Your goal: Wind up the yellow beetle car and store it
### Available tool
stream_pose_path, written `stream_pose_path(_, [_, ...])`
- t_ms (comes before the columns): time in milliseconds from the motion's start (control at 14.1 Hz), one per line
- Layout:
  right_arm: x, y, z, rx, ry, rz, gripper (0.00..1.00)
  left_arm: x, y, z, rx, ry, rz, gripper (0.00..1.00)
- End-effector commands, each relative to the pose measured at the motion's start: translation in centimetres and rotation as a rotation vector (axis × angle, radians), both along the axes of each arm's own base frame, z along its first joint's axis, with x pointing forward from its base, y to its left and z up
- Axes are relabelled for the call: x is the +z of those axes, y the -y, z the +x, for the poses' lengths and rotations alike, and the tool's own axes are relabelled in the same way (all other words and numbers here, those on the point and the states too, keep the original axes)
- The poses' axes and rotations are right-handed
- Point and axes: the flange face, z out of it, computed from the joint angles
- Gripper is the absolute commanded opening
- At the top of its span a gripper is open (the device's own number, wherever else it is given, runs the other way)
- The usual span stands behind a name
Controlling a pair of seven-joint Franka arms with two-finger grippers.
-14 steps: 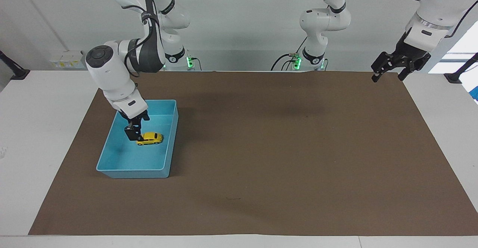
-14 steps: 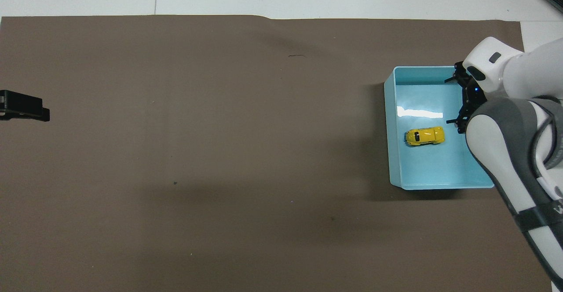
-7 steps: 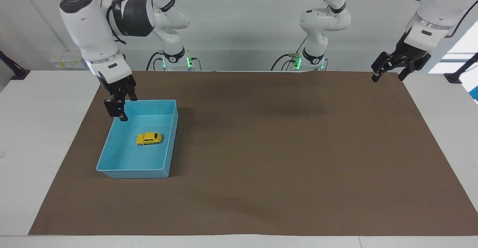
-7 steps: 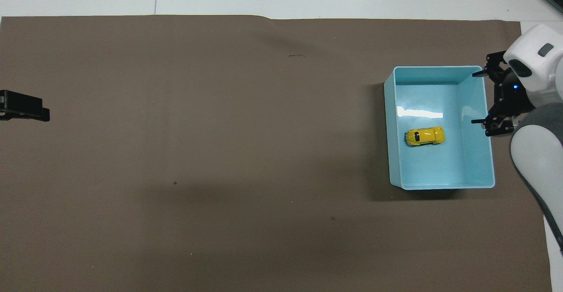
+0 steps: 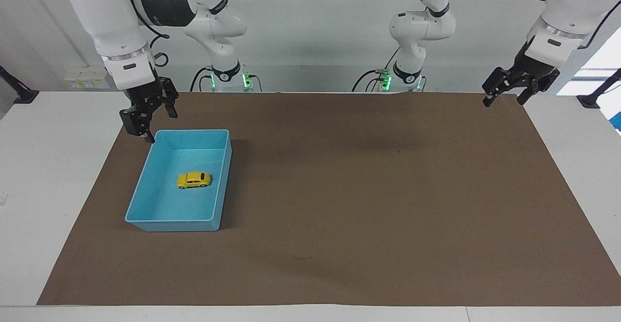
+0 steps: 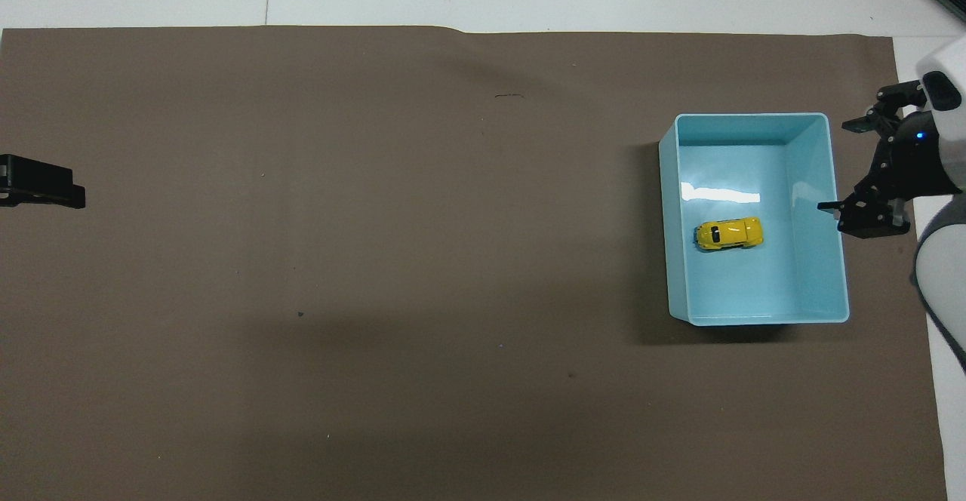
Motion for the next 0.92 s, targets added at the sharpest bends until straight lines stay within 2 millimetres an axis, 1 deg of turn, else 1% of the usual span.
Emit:
stream_pose_path(0, [-0.1, -0.9, -0.1, -0.15, -0.017, 0.036, 1.0, 0.4, -0.2, -0.6, 0.0, -0.007, -0.003, 1.0])
stream_pose_path(141, [-0.3, -1.2, -0.2, -0.256, -0.038, 0.052, 1.0, 0.4, -0.2, -0.6, 0.0, -0.007, -0.003, 1.0])
stream_pose_path(354, [0.1, -0.9, -0.5, -0.436, -0.058, 0.074, 1.0, 0.4, -0.2, -0.6, 0.0, -0.007, -0.003, 1.0])
stream_pose_path(495, [2.1, -1.0, -0.9, -0.561, -0.067, 0.09, 1.0, 0.4, -0.2, -0.6, 0.0, -0.007, -0.003, 1.0])
stream_pose_path(636, [2.3, -1.0, -1.0, -0.686, -0.075, 0.104, 1.0, 0.4, -0.1, -0.6, -0.001, -0.007, -0.003, 1.0])
stream_pose_path(848, [2.3, -0.8, -1.2, -0.797, -0.086, 0.116, 1.0, 0.4, -0.2, -0.6, 0.0, -0.007, -0.003, 1.0])
